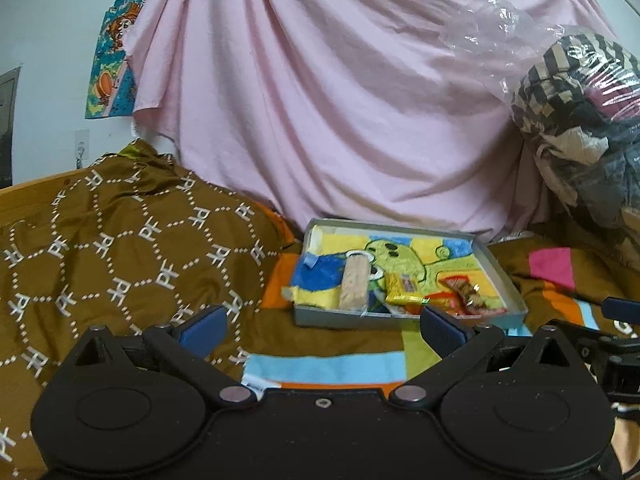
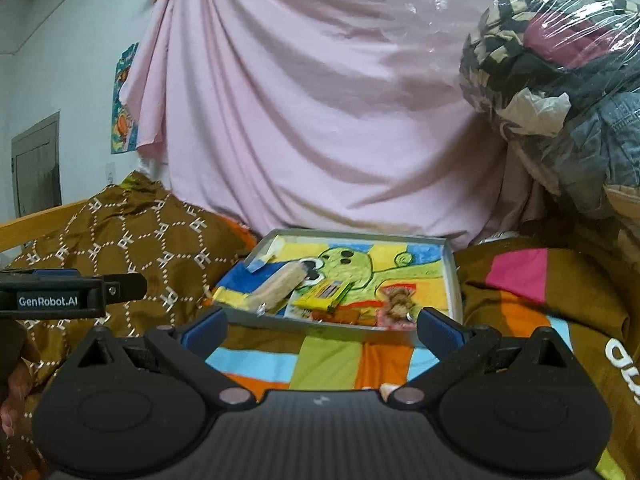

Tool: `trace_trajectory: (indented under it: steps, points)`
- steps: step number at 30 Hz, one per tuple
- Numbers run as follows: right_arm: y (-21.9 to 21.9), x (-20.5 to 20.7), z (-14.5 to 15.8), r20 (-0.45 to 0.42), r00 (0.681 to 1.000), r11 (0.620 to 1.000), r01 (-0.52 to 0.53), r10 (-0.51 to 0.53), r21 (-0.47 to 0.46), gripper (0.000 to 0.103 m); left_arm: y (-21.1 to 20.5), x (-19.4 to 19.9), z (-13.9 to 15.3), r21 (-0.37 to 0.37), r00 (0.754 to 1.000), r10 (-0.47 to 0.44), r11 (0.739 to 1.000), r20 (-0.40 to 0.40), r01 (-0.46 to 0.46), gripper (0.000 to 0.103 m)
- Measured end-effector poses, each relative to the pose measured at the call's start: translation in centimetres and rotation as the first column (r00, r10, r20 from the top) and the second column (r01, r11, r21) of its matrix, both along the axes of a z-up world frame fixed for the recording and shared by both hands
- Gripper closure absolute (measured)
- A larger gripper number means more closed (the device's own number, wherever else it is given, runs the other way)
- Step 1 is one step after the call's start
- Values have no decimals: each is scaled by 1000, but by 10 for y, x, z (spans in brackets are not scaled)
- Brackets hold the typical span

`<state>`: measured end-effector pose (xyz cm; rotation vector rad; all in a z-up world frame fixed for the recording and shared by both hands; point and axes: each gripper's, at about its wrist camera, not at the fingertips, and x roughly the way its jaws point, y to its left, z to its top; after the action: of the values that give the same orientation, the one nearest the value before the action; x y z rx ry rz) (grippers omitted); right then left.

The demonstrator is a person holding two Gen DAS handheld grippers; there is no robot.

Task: Organize snacks
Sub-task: 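Open both grippers in the tray and withdraw them toward the snack pile, then move the left gripper to the small brown meat-strip packet while the right gripper approaches the orange mandarin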

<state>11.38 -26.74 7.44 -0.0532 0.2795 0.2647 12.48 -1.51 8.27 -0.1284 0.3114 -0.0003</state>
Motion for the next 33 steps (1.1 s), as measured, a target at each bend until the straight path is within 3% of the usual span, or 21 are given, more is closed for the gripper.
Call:
trace_trajectory:
  steps: [19, 29, 33]
  points:
    - [22, -23, -50, -165, 985, 998, -49, 41, -44, 0, 12, -24, -59, 72, 991, 37, 997, -127, -28, 1]
    - [34, -23, -70, -255, 966, 995, -66, 45, -74, 0, 20, -22, -84, 58, 979, 43, 998, -198, -32, 1]
    - [46, -20, -77, -292, 956, 989, -43, -1, -144, 0, 28, -20, -99, 35, 965, 44, 999, -257, -37, 1]
